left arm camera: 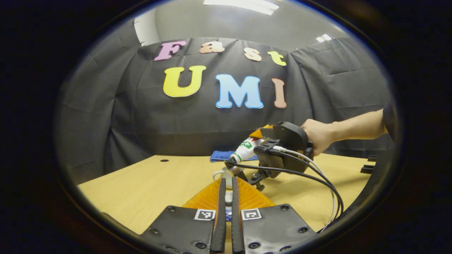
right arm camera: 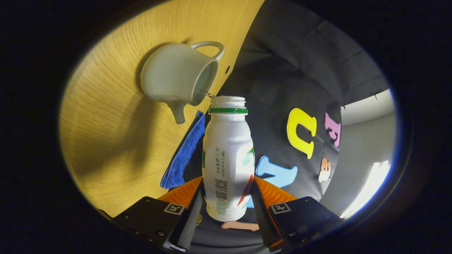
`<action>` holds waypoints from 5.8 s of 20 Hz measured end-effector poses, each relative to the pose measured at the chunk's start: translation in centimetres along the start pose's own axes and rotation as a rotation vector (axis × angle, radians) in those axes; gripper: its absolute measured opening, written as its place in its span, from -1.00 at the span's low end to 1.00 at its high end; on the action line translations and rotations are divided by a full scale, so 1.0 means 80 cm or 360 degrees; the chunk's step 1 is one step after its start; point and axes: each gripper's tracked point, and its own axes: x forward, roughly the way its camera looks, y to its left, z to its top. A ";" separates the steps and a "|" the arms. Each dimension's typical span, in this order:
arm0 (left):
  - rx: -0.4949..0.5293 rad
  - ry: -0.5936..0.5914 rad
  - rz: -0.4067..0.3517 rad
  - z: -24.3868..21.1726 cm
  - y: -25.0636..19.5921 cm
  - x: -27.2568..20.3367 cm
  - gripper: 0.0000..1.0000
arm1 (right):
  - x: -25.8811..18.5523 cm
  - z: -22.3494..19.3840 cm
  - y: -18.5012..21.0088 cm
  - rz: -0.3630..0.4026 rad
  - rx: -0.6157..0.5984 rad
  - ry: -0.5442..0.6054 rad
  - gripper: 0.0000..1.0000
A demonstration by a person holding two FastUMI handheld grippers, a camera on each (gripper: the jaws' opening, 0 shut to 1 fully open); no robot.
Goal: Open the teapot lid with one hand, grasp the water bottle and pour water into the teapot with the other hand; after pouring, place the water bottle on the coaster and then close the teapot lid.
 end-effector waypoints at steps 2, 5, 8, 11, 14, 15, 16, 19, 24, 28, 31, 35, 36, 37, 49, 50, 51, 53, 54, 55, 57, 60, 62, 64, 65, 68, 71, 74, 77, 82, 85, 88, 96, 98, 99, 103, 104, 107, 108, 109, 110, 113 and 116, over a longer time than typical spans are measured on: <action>-0.0008 0.0002 0.0006 0.000 0.002 -0.002 -0.75 | 0.003 -0.006 0.002 0.0009 0.0010 0.0007 0.46; -0.0017 -0.0003 0.0014 0.001 0.003 -0.001 -0.67 | 0.002 -0.003 -0.003 -0.0009 0.0058 0.0001 0.46; -0.0016 -0.0002 0.0016 0.001 0.003 -0.001 -0.75 | 0.001 0.001 -0.004 -0.0010 0.0073 0.0001 0.46; -0.0008 0.0003 0.0007 0.000 -0.003 0.000 -0.75 | -0.002 0.003 0.001 -0.0025 0.0030 -0.0006 0.46; 0.0004 0.0005 0.0003 0.000 -0.003 -0.001 -0.75 | 0.001 -0.001 0.002 -0.0011 0.0053 -0.0001 0.46; -0.0001 0.0003 -0.0001 0.001 -0.004 -0.001 -0.75 | 0.002 -0.003 0.004 0.0014 0.0097 -0.0002 0.46; -0.0011 0.0001 -0.0003 0.002 -0.005 -0.002 -0.67 | 0.007 -0.005 0.012 0.0057 0.0168 -0.0005 0.46; -0.0018 0.0008 0.0006 0.001 -0.003 0.001 -0.75 | 0.004 0.005 0.039 0.0168 0.0363 -0.0041 0.46; -0.0025 -0.0001 0.0000 0.004 -0.006 0.004 -0.75 | 0.005 0.006 0.052 0.0238 0.0664 -0.0058 0.46; -0.0066 -0.0036 -0.0003 0.018 0.000 0.019 -0.67 | 0.001 0.010 0.054 0.0277 0.1068 -0.0054 0.46; -0.0089 -0.0058 0.0017 0.029 0.011 0.037 -0.67 | 0.000 0.014 0.052 0.0335 0.1433 -0.0048 0.46; -0.0165 -0.0060 0.0033 0.038 0.020 0.066 -0.75 | -0.015 0.000 0.034 0.0357 0.1941 -0.0034 0.47; -0.0171 -0.0063 0.0028 0.039 0.018 0.073 -0.67 | -0.025 -0.007 0.026 0.0346 0.2061 -0.0040 0.46; -0.0165 -0.0064 0.0027 0.042 0.018 0.078 -0.67 | -0.034 -0.019 0.019 0.0330 0.2168 -0.0032 0.46; -0.0022 0.0042 -0.0056 0.041 -0.010 0.236 -0.65 | -0.158 -0.124 0.054 0.0290 0.3043 0.0070 0.46; -0.0038 0.0058 -0.0044 0.035 -0.009 0.247 -0.75 | -0.163 -0.133 0.056 0.0267 0.3043 0.0080 0.45; -0.0053 0.0080 -0.0030 0.028 -0.007 0.258 -0.75 | -0.168 -0.138 0.060 0.0247 0.3047 0.0089 0.45; -0.0067 0.0123 -0.0009 0.017 -0.005 0.275 -0.75 | -0.176 -0.152 0.062 0.0210 0.3065 0.0098 0.46; -0.0058 0.0142 -0.0002 0.011 -0.005 0.283 -0.75 | -0.178 -0.157 0.064 0.0206 0.3076 0.0102 0.46; -0.0040 0.0160 0.0009 0.006 -0.004 0.289 -0.67 | -0.179 -0.161 0.067 0.0200 0.3086 0.0109 0.46; -0.0029 0.0212 0.0020 -0.010 -0.002 0.297 -0.75 | -0.181 -0.168 0.072 0.0196 0.3104 0.0120 0.46; -0.0029 0.0227 0.0033 -0.016 -0.003 0.298 -0.67 | -0.183 -0.177 0.079 0.0179 0.3113 0.0148 0.45; -0.0042 0.0233 0.0030 -0.018 -0.005 0.296 -0.75 | -0.184 -0.178 0.083 0.0184 0.3115 0.0165 0.46; -0.0059 0.0236 0.0026 -0.017 -0.005 0.294 -0.67 | -0.183 -0.178 0.082 0.0180 0.3120 0.0172 0.46; -0.0079 0.0251 0.0025 -0.023 -0.005 0.291 -0.67 | -0.183 -0.177 0.082 0.0181 0.3121 0.0173 0.46; -0.0111 0.0279 0.0017 -0.033 -0.006 0.290 -0.67 | -0.183 -0.178 0.078 0.0165 0.3110 0.0173 0.46; -0.0091 0.0270 0.0023 -0.033 -0.006 0.291 -0.67 | -0.176 -0.181 0.079 0.0147 0.3106 0.0187 0.46; -0.0104 0.0219 -0.0021 -0.022 -0.015 0.287 -0.39 | -0.166 -0.189 0.087 0.0124 0.3133 0.0233 0.46; -0.0111 0.0147 -0.0029 -0.008 -0.011 0.280 0.26 | -0.141 -0.213 0.091 0.0072 0.3196 0.0299 0.46; -0.0099 0.0001 0.0030 0.028 0.010 0.262 0.67 | -0.078 -0.267 0.105 -0.0079 0.3312 0.0453 0.45; -0.0172 -0.0106 0.0018 0.055 0.012 0.250 0.87 | -0.046 -0.279 0.150 -0.0088 0.3328 0.0672 0.45; -0.0199 -0.0151 0.0007 0.063 0.012 0.246 0.87 | -0.017 -0.269 0.172 -0.0005 0.3333 0.0753 0.46; -0.0218 -0.0159 0.0025 0.062 0.017 0.245 0.87 | 0.023 -0.261 0.210 0.0046 0.3246 0.0867 0.45; -0.0210 -0.0158 0.0024 0.063 0.016 0.245 0.87 | 0.025 -0.261 0.216 0.0054 0.3247 0.0879 0.45; -0.0207 -0.0158 0.0025 0.062 0.016 0.245 0.87 | 0.026 -0.260 0.218 0.0063 0.3237 0.0889 0.45; -0.0206 -0.0146 0.0018 0.061 0.015 0.247 0.87 | 0.025 -0.255 0.220 0.0083 0.3240 0.0876 0.45; -0.0207 -0.0145 0.0016 0.058 0.014 0.248 0.87 | 0.026 -0.254 0.220 0.0084 0.3240 0.0864 0.45; -0.0207 -0.0146 0.0012 0.057 0.013 0.246 0.87 | 0.020 -0.262 0.219 0.0067 0.3195 0.0915 0.68; -0.0208 -0.0148 0.0009 0.059 0.013 0.246 0.87 | 0.017 -0.265 0.213 0.0042 0.3185 0.0912 0.75; -0.0210 -0.0151 0.0007 0.059 0.012 0.246 0.87 | 0.015 -0.268 0.203 0.0009 0.3190 0.0888 0.82; -0.0209 -0.0152 0.0003 0.059 0.011 0.247 0.87 | 0.011 -0.266 0.195 -0.0008 0.3203 0.0856 0.82; -0.0200 -0.0137 -0.0020 0.056 0.005 0.248 0.87 | -0.013 -0.264 0.165 -0.0051 0.3190 0.0789 0.82; -0.0203 -0.0131 -0.0038 0.055 -0.005 0.245 0.87 | -0.059 -0.252 0.128 -0.0090 0.3189 0.0723 0.82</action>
